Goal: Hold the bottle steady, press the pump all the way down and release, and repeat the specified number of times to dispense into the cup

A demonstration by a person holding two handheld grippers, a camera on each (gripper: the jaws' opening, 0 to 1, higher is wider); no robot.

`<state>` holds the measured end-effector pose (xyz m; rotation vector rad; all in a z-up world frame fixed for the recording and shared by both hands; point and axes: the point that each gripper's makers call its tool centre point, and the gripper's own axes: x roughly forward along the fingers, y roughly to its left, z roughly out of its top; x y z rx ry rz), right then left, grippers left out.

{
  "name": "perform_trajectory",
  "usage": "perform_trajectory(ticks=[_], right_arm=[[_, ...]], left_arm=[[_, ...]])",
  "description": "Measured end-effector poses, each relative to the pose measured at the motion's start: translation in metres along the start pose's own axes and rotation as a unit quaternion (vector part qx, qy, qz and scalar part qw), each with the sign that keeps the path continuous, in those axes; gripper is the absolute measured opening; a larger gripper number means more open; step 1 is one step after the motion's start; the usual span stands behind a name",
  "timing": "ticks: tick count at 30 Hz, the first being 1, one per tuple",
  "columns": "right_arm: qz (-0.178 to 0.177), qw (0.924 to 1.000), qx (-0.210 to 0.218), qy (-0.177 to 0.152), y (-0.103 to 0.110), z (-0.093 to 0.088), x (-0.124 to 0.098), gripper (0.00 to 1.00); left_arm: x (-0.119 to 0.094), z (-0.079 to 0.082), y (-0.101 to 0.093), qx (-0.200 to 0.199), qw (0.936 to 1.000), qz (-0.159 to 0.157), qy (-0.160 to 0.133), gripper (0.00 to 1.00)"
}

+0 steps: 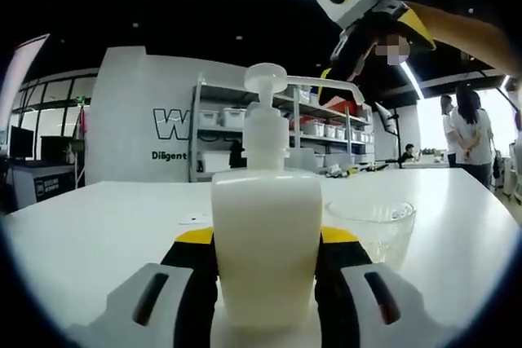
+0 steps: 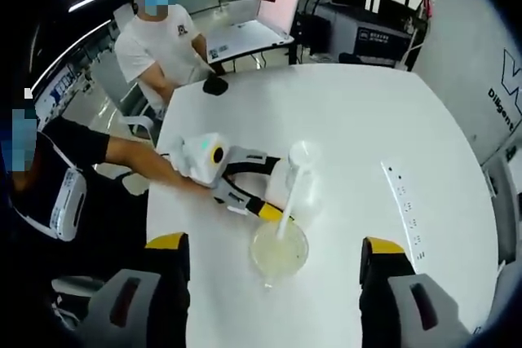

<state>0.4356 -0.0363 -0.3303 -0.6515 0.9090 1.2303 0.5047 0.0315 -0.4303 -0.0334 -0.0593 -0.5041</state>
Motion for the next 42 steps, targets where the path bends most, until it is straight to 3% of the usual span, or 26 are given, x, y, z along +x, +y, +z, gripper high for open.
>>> perform_trajectory(ticks=[17,21,27,42], right_arm=[[-0.005,0.9998,-0.018,-0.001,-0.004,0.014,-0.004,0.82],[-0.003,0.9998,-0.022,0.001,-0.003,0.018,-0.007,0.74],[-0.004,0.9994,-0.035,0.000,-0.003,0.025,-0.008,0.73],[-0.001,0.9981,-0.059,0.015,-0.002,0.033,-0.004,0.56]], left_arm=[[-0.002,-0.002,-0.001,-0.008,0.9998,0.009,0.017,0.44],[-0.001,-0.003,0.000,-0.007,0.9997,0.008,0.021,0.43],[-0.003,-0.004,-0.001,-0.006,0.9997,0.009,0.023,0.43],[-0.005,-0.005,-0.006,-0.007,0.9996,0.010,0.026,0.43]])
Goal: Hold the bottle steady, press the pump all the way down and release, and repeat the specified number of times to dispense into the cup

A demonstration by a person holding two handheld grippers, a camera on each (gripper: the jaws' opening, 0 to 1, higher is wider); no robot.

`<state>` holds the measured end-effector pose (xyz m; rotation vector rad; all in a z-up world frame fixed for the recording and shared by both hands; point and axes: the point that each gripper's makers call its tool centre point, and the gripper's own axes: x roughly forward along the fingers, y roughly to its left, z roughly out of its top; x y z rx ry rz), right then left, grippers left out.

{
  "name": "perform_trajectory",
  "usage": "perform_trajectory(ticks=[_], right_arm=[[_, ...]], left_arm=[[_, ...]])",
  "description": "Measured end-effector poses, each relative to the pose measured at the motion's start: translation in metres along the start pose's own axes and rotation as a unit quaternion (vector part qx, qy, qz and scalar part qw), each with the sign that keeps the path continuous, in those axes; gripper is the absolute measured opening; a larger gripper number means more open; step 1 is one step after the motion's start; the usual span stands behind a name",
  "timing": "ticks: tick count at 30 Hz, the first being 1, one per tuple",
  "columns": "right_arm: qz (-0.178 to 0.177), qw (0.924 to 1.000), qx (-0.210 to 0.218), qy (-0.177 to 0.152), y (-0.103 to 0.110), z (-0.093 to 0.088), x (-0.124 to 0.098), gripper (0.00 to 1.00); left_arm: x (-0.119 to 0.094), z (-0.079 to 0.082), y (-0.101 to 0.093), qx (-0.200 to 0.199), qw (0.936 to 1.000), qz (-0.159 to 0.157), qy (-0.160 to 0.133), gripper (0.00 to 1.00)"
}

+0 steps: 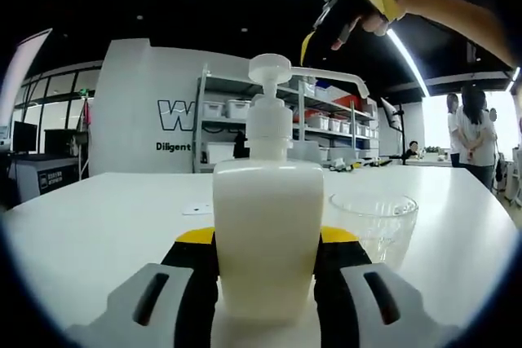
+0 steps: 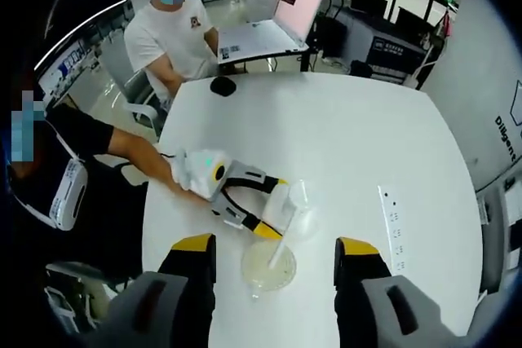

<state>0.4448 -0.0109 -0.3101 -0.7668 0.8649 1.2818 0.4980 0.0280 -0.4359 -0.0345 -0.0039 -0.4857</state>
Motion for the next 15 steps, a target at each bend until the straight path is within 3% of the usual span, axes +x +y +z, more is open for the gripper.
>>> perform_trajectory(ticks=[5,12,15], right_arm=[[0.002,0.9999,-0.007,0.008,-0.0001,-0.0008,0.0017,0.44],[-0.008,0.9995,-0.006,0.029,-0.0058,-0.0064,0.0064,0.41],[-0.003,0.9993,-0.004,0.037,-0.0046,-0.0090,0.0095,0.34]], left_arm=[[0.0001,-0.0005,-0.0001,0.000,1.0000,0.002,0.000,0.43],[-0.0005,-0.0009,-0.0016,0.000,1.0000,0.001,0.000,0.43],[-0.0004,-0.0010,-0.0018,0.000,1.0000,0.001,0.001,0.43]])
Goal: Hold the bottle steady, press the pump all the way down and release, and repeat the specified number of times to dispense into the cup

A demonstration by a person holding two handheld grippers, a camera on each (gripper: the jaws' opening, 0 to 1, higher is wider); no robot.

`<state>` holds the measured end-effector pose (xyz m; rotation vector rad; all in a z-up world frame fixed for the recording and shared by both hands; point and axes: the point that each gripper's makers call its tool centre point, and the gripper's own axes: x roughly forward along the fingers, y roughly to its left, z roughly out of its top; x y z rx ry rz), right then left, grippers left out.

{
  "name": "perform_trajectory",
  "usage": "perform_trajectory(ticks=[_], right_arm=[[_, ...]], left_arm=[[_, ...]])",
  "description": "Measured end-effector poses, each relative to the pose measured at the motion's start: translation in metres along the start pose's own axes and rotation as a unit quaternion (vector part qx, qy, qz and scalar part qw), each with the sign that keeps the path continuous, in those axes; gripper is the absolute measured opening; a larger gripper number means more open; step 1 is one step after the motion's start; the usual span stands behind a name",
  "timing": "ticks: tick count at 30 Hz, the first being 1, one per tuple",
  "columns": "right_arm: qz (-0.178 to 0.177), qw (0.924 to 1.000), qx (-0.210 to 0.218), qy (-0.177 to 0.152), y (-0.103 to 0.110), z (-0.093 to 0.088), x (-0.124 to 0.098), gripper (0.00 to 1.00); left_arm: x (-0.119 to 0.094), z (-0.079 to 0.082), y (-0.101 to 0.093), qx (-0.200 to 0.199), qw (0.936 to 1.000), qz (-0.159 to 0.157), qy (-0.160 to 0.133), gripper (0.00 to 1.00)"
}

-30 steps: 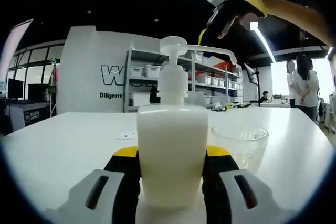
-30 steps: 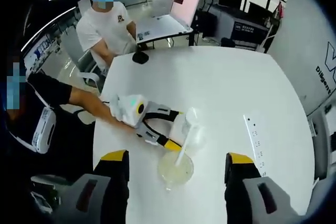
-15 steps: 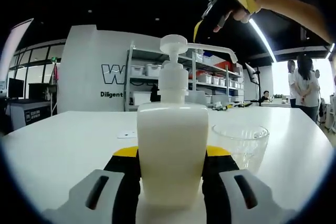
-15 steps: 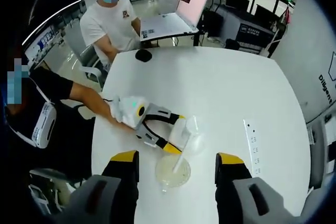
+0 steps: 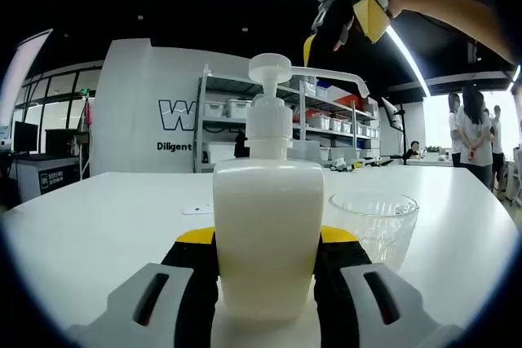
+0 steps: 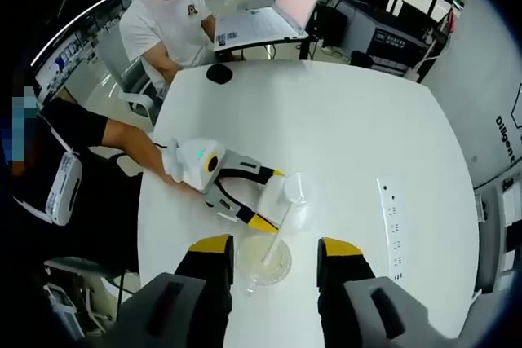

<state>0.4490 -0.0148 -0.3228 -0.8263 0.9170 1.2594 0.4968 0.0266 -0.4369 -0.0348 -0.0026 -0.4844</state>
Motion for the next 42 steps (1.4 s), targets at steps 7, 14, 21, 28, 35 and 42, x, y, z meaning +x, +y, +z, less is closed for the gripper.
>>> perform_trajectory(ticks=[7,14,21,28,35,42], right_arm=[[0.001,0.9995,0.002,0.030,-0.002,-0.007,0.008,0.28],[0.007,0.9988,0.003,0.048,0.000,-0.010,0.010,0.15],[0.014,0.9979,0.015,0.061,0.001,-0.013,0.013,0.09],[0.025,0.9973,0.023,0.065,0.002,-0.015,0.016,0.03],[0.028,0.9971,0.029,0.065,0.003,-0.016,0.016,0.02],[0.030,0.9966,0.036,0.068,0.003,-0.016,0.016,0.01]], left_arm=[[0.000,0.000,0.001,-0.001,1.0000,-0.001,0.001,0.43],[0.000,0.000,0.001,-0.002,1.0000,-0.002,0.001,0.43],[-0.002,0.000,-0.001,-0.002,1.0000,-0.005,0.002,0.43],[-0.002,0.000,0.000,-0.003,1.0000,-0.005,0.002,0.43],[0.000,0.000,0.002,-0.003,1.0000,-0.006,0.003,0.43],[0.000,0.000,0.002,-0.004,1.0000,-0.006,0.003,0.43]])
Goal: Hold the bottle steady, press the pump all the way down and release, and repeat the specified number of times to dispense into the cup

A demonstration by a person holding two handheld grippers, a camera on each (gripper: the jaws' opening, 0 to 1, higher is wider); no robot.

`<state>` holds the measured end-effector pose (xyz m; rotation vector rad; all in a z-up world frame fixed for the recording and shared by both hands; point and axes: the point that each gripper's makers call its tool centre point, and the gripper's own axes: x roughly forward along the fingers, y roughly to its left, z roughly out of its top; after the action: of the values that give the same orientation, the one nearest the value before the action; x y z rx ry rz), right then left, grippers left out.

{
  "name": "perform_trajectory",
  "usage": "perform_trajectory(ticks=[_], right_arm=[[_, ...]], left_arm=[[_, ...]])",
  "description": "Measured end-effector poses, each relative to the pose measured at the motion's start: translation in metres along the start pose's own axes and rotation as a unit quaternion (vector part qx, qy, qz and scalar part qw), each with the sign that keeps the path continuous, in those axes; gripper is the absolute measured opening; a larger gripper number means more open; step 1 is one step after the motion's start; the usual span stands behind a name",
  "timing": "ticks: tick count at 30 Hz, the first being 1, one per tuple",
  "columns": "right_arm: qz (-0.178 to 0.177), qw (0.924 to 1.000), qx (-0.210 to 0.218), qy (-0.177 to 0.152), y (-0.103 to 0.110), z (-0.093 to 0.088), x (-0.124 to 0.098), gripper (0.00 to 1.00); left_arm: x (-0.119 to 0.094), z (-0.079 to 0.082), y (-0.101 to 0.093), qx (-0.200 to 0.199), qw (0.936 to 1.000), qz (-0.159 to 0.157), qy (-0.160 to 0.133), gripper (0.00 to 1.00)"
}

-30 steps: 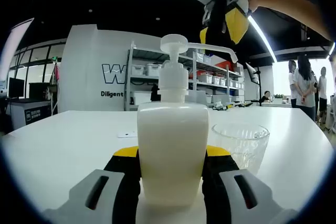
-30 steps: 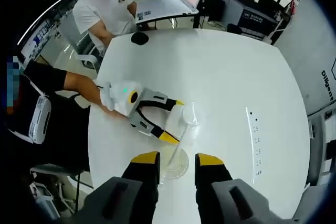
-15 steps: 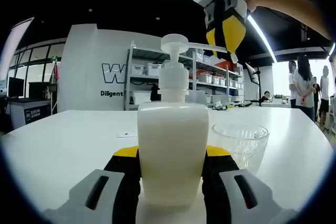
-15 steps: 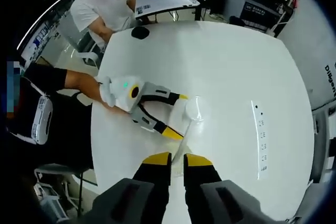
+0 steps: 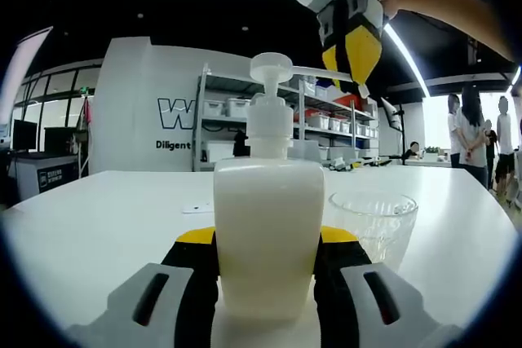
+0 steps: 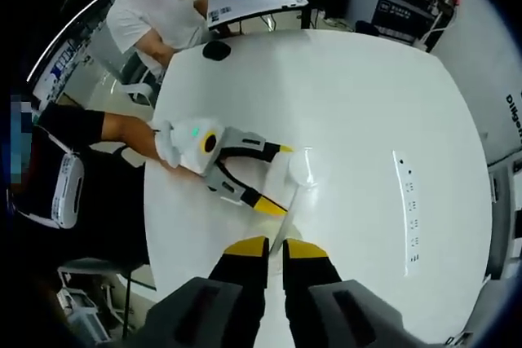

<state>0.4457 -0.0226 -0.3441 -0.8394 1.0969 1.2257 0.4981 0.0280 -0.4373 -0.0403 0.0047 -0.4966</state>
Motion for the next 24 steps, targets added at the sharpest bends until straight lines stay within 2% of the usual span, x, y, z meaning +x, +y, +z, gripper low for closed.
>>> perform_trajectory(ticks=[24], right_arm=[[-0.005,0.9999,0.011,0.001,-0.0082,-0.0032,-0.0011,0.00]], left_arm=[[-0.0021,-0.0004,-0.0017,0.000,1.0000,-0.001,0.001,0.43]])
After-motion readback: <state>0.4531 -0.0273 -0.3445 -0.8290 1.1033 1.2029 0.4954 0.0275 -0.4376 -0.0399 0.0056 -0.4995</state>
